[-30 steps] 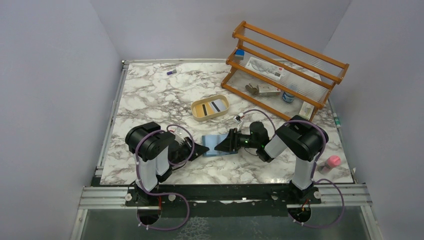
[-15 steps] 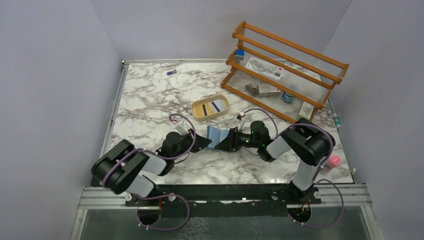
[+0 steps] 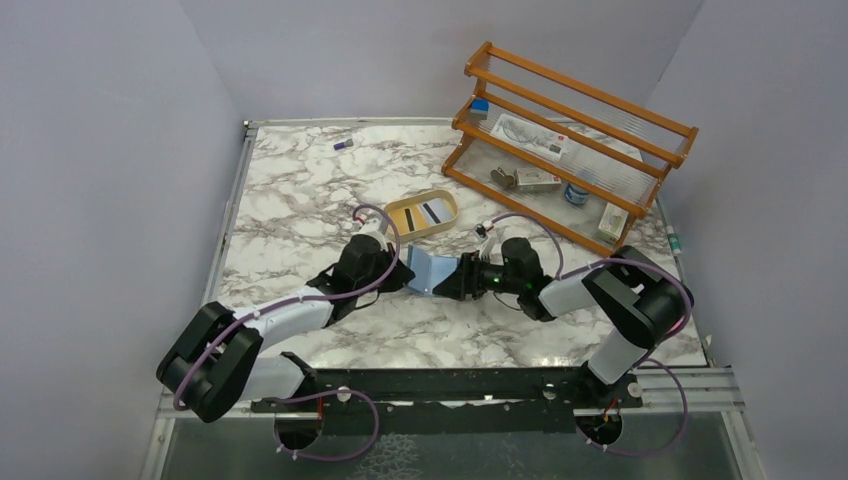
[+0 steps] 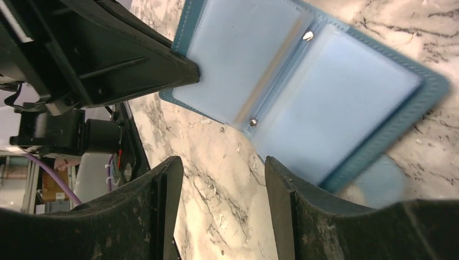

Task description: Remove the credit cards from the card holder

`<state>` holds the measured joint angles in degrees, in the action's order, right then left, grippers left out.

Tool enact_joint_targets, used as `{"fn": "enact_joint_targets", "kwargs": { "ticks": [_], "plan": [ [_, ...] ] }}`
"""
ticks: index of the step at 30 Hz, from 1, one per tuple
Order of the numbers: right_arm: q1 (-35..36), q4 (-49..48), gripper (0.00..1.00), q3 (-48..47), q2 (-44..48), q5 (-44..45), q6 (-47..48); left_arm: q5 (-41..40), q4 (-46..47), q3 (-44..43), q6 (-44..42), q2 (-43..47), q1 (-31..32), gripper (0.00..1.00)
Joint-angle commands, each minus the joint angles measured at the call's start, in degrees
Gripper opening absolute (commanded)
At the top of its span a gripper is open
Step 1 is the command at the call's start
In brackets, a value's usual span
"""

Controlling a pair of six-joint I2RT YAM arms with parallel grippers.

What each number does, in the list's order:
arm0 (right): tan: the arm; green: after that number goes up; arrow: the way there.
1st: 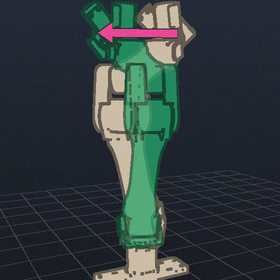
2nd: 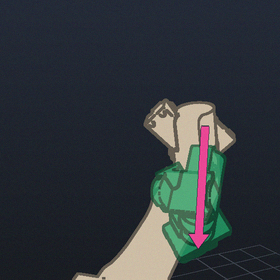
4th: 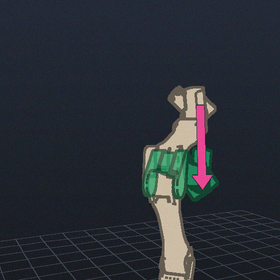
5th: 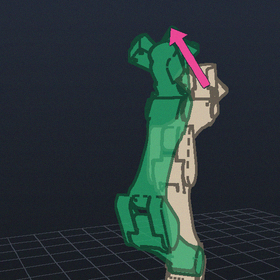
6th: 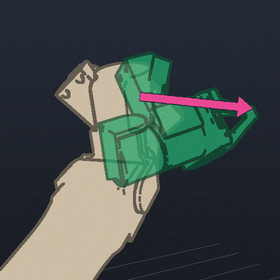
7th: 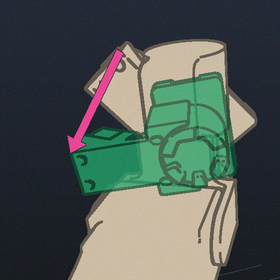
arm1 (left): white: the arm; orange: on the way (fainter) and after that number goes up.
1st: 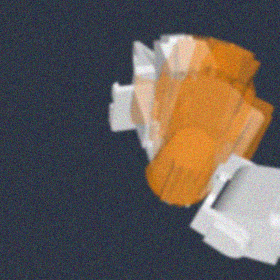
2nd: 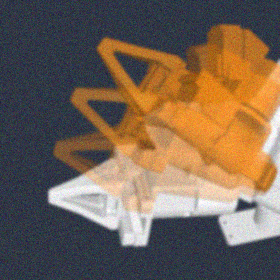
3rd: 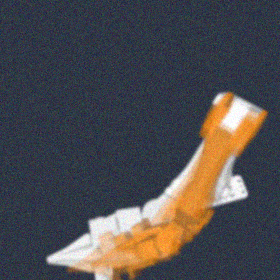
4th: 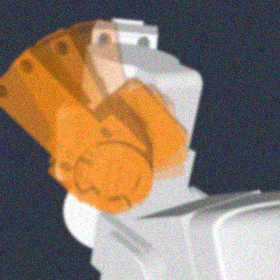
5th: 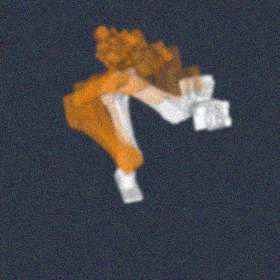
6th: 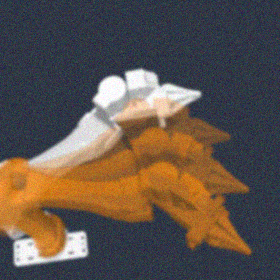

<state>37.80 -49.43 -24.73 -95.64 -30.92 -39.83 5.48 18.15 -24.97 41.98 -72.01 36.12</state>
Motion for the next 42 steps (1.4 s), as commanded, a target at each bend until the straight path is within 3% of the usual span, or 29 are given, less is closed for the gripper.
{"fn": "enact_joint_targets", "kwargs": {
  "ticks": [1, 6, 15, 19, 23, 26, 30, 35, 42],
  "plan": [
    [0.25, -1.82, 0.62, 1.94, 1.59, -0.33, 0.4, -3.28, -13.63, -4.2, -3.91, 1.71, 0.18, 0.0],
    [0.23, 2.33, 0.62, 1.16, 5.59, 0.27, 0.48, -3.0, -21.45, -6.15, -5.28, 4.02, 0.18, 0.0],
    [0.43, 3.17, 0.6, -2.22, 2.71, 1.54, -5.08, -0.5, -19.92, -3.77, -1.93, 5.1, 0.91, 0.0],
    [0.49, 2.1, 0.53, -4.23, -2.72, 1.38, -6.7, -1.02, -20.0, -4.15, -1.81, 5.53, 1.06, 0.0],
    [0.44, -0.49, 0.39, -4.86, -8.24, 1.46, -9.39, -0.84, -20.59, -4.97, -2.16, 4.74, 1.06, 0.07],
    [0.49, -0.88, 0.36, -4.85, -10.81, 2.02, -10.72, -0.97, -21.02, -5.3, -2.16, 4.86, 1.06, 0.09],
    [0.48, 0.2, 0.36, -4.56, -12.61, 3.02, -10.97, -1.45, -21.74, -5.74, -2.33, 5.79, 0.98, 0.21],
    [0.45, -1.12, 0.36, -3.77, -14.26, 2.68, -11.33, 0.0, -19.08, -4.47, -1.83, 6.93, 0.28, 0.53],
    [0.43, -4.05, 0.36, -2.98, -16.31, 1.57, -12.25, 3.33, -14.09, -1.09, 0.23, 8.62, -1.78, 0.53]
  ]
}}
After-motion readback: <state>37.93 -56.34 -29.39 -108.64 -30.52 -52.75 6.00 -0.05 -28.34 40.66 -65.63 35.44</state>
